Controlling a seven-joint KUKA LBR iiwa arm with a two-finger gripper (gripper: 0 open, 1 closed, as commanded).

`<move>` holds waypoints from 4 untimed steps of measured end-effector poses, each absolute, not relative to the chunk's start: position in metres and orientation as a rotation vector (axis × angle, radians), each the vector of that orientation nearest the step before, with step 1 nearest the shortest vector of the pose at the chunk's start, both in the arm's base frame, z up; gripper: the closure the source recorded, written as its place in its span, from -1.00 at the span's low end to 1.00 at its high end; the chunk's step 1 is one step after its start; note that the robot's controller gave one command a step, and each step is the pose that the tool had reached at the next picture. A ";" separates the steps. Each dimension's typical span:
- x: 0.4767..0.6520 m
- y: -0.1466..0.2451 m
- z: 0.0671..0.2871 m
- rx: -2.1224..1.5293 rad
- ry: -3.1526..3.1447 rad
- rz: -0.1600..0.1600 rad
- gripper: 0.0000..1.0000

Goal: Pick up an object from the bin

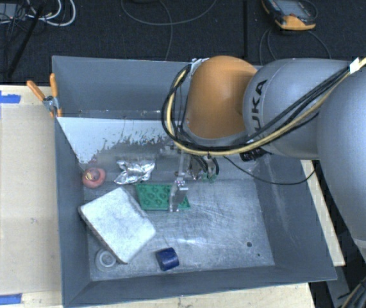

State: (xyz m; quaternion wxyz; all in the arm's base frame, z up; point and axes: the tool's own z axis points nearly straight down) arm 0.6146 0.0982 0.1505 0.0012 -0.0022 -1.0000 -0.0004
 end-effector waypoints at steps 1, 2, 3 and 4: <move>0.611 0.104 0.074 -0.007 -3.137 -0.002 -1.00; 0.583 0.146 0.154 0.389 -3.124 -0.003 -1.00; 0.610 0.126 0.074 0.692 -3.072 -0.005 -1.00; 0.613 0.125 0.077 0.687 -3.082 -0.005 1.00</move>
Offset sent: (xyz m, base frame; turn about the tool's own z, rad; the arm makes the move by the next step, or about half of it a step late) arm -0.0021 0.0053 -0.0728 0.0008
